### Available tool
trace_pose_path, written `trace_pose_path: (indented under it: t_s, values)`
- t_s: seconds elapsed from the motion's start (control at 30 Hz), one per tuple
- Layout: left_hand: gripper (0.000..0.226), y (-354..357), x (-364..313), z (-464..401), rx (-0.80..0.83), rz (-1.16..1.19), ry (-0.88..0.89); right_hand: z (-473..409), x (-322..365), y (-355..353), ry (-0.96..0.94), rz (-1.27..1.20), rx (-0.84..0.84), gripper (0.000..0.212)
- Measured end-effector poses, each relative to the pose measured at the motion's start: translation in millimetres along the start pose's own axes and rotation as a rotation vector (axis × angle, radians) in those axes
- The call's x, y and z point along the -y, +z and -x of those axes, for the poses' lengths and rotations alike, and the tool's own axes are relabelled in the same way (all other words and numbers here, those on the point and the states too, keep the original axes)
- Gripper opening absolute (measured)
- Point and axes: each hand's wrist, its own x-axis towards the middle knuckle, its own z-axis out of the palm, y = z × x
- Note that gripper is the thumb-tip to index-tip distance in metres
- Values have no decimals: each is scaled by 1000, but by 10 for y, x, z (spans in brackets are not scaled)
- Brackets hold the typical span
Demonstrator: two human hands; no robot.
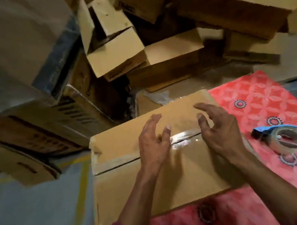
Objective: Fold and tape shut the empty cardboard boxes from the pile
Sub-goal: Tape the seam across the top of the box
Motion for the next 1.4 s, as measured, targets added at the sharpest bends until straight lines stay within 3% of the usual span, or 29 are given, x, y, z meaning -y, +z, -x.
trace_pose_path:
  t_s: [0.13,0.2,0.27,0.37,0.47,0.6,0.67,0.77,0.9,0.97,1.1,1.27,1.33,1.4]
  values:
    - [33,-1051,690,105,-240,124,-50,211,786,870,-135,51,257,31]
    - [33,-1486,1049,168,-336,325,-137,350,1037,1282,-162,105,378,33]
    - [47,-1809,1343,222,-378,595,-242,494,1204,1613,-188,158,481,39]
    - [74,-2040,1788,296,-353,893,-380,691,1333,1923,-242,236,602,46]
    - [97,-2055,2039,423,-237,1030,-462,864,1386,2048,-291,325,645,46]
    - [98,-1838,2115,591,-27,1181,-513,1068,1498,2173,-275,400,609,40]
    - [95,-1638,2163,661,96,1150,-516,1152,1514,2217,-301,476,611,41]
    - [89,-1473,2258,738,94,934,-551,1188,1498,2246,-289,534,617,44]
    - [112,-1427,2430,751,188,801,-487,1184,1507,2243,-305,545,607,48]
    - [123,-1343,2620,806,186,850,-578,1183,1527,2239,-306,539,598,48]
    - [101,-1355,2748,869,110,1010,-649,1194,1537,2254,-292,521,585,51]
    - [101,-1696,2199,705,115,1122,-425,1192,1495,2253,-316,500,573,46]
    - [108,-1682,2096,741,136,975,-416,1190,1460,2254,-339,488,570,44]
    - [112,-1564,2114,810,128,765,-299,1197,1439,2255,-351,496,569,43]
